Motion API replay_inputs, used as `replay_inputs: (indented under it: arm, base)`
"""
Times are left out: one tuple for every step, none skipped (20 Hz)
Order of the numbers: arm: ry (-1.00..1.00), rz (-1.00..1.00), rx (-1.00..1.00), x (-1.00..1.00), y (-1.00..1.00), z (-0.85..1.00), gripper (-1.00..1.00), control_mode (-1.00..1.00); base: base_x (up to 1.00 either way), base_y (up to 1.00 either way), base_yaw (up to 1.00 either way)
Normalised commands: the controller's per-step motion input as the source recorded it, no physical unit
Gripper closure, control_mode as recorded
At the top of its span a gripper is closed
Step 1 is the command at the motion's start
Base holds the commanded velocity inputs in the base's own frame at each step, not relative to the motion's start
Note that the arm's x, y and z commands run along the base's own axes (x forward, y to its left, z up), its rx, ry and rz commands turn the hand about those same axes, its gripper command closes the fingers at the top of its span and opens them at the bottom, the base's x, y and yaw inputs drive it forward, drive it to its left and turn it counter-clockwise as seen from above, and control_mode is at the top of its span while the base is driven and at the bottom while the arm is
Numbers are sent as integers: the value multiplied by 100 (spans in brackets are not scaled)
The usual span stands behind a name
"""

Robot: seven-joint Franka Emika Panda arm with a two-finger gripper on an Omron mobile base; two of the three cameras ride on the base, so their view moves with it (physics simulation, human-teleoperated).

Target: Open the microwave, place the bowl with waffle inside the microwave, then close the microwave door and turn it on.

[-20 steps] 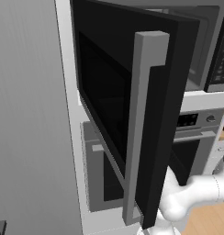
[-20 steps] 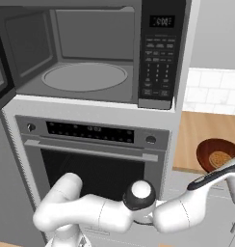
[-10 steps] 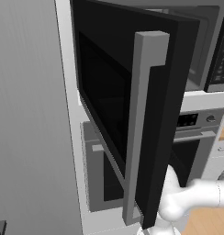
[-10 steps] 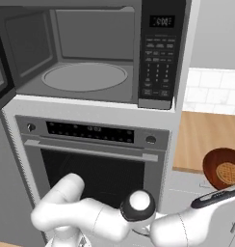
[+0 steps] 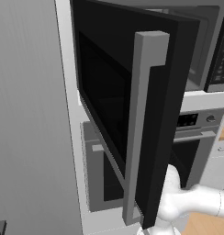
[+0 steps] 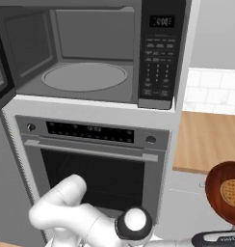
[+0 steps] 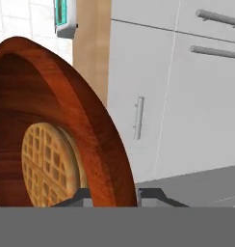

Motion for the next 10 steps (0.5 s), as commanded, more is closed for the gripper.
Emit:
replay_inputs:
  arm:
    - [-20,0,-3,-100,48,5,100,-100]
    - [-17,0,-3,-100,59,11,100,-100]
    - [-13,0,-4,-100,68,16,100,-100]
    - [-9,0,-4,-100,85,24,100,-100]
    - [-5,0,-7,-99,100,27,100,-100]
    - [-5,0,-8,-96,100,31,100,-100]
    - [-6,0,-9,-92,100,34,100,-100]
    - [-8,0,-9,-94,100,36,100,-100]
    - [-13,1,-7,-97,100,40,100,-100]
    - [-18,1,-6,-100,100,44,100,-100]
  base:
    - [0,0,0]
    - [0,0,0]
    - [0,0,0]
    - [0,0,0]
    - [0,0,0]
    - [0,0,0]
    - [0,0,0]
    - [0,0,0]
    - [0,0,0]
    - [0,0,0]
